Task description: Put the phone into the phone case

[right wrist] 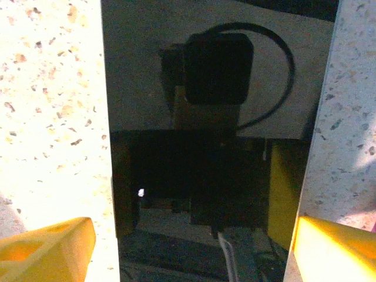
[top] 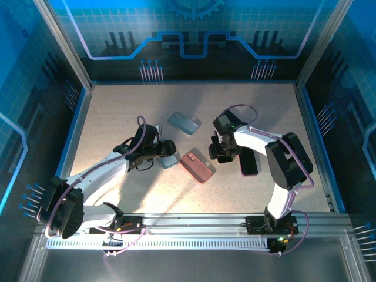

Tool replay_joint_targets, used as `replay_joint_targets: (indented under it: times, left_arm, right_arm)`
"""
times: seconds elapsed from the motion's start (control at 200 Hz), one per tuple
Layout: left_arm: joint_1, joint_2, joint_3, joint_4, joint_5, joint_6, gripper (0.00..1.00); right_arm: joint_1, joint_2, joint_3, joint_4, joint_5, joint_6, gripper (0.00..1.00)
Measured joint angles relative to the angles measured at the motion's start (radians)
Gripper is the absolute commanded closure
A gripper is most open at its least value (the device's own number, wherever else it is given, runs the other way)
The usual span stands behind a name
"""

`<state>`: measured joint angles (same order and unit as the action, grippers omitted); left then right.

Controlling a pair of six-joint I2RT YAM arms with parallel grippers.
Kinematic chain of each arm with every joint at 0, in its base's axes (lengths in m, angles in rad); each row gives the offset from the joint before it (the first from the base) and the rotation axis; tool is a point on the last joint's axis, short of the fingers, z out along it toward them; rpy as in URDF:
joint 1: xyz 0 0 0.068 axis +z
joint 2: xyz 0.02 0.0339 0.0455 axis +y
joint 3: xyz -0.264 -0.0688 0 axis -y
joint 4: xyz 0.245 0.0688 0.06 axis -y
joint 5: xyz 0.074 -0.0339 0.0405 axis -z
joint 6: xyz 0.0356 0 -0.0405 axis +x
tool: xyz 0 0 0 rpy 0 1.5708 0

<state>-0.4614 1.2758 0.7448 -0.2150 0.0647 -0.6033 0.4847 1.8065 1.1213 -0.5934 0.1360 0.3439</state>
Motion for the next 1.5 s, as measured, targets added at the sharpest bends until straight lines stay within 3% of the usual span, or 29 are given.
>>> replay_joint_targets:
  times: [0.305,0.45,0.73,0.821,1.176,1.496]
  left_arm:
    - [0.000,-0.001,0.000,0.000,0.000,0.000,0.40]
    - [0.000,-0.001,0.000,0.000,0.000,0.000,0.41]
    - [0.000,-0.001,0.000,-0.001,-0.001,0.000,0.41]
    - [0.000,-0.001,0.000,-0.001,0.000,0.000,0.41]
    - [-0.006,0.033,0.039,0.006,0.005,0.000,0.43]
    - [-0.068,0.173,0.141,0.048,0.036,-0.001,0.43]
  right_arm:
    - [0.000,0.042,0.073,-0.008,0.047,-0.017,0.11]
    - [0.000,0.087,0.097,-0.010,0.048,-0.023,0.14]
    - [0.006,0.098,0.109,-0.018,0.047,0.000,0.37]
    - [0.008,0.096,0.109,-0.020,0.054,0.006,0.40]
    - [0.014,0.056,0.082,-0.020,0.066,-0.027,0.42]
    - [0.014,-0.069,0.073,-0.047,-0.034,-0.080,0.42]
